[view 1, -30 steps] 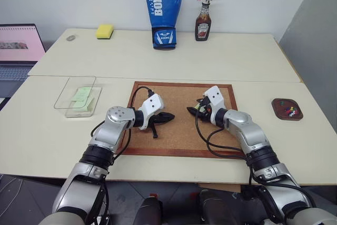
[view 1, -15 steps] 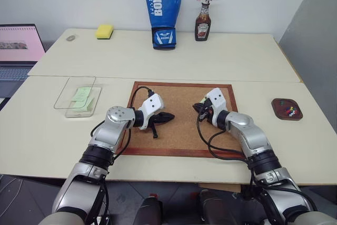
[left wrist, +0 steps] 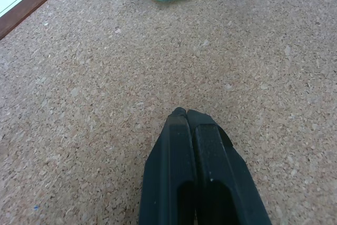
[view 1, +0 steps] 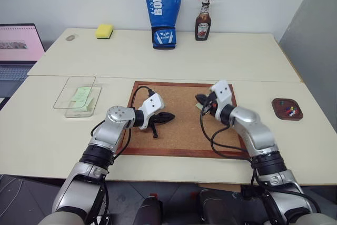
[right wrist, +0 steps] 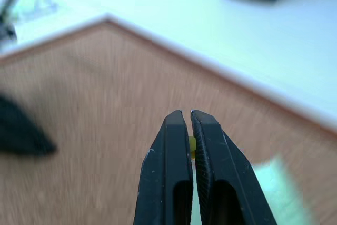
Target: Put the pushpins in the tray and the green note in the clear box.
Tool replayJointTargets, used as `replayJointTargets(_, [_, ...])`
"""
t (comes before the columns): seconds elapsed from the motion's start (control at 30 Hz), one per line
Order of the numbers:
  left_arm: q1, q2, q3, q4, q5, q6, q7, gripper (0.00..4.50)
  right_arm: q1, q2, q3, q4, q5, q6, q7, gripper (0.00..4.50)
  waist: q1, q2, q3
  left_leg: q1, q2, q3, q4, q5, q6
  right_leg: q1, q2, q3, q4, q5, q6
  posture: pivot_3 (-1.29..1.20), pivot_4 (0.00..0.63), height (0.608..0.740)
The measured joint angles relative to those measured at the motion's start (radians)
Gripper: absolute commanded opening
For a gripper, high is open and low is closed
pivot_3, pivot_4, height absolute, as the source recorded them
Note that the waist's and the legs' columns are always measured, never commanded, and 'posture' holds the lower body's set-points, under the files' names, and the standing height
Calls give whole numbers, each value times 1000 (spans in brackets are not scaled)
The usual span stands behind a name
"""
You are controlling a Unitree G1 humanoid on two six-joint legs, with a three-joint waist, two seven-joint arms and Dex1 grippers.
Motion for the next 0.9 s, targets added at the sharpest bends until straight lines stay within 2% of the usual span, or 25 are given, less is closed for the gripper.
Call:
replayJointTargets(0.47, [-38,-18,4,25,-13,50,-25,0,33,-31,-31,-51,11,46,-51,28,7,0,0,-1,-1,0,0,0,0,0,-1,0,-1,-1,-1,0,150,740])
replayJointTargets(0.53, [-39,-18,3,25,-13,49,-28,0,50,-53,-80,-51,13,57,-85,28,8,0,0,-2,-1,0,0,0,0,0,-1,0,-1,-1,-1,0,150,740])
replayJointTargets(0.73, [-34,0,-11,20,3,22,-32,0,63,-174,-349,-20,-3,107,-282,28,4,0,0,-1,-1,1,-1,0,0,-1,-1,1,-1,-1,-1,0,150,740])
replayJointTargets(0.77, [-34,1,-12,19,4,21,-32,0,63,-179,-359,-14,-3,111,-291,28,3,0,0,-1,-1,1,-2,0,0,-1,-1,1,-1,-1,-1,0,150,740])
replayJointTargets(0.9, [-26,3,-12,8,8,19,-28,0,50,-243,-476,138,-3,156,-378,28,0,0,0,0,-1,2,-2,0,0,0,-1,2,-1,-1,-2,0,150,740])
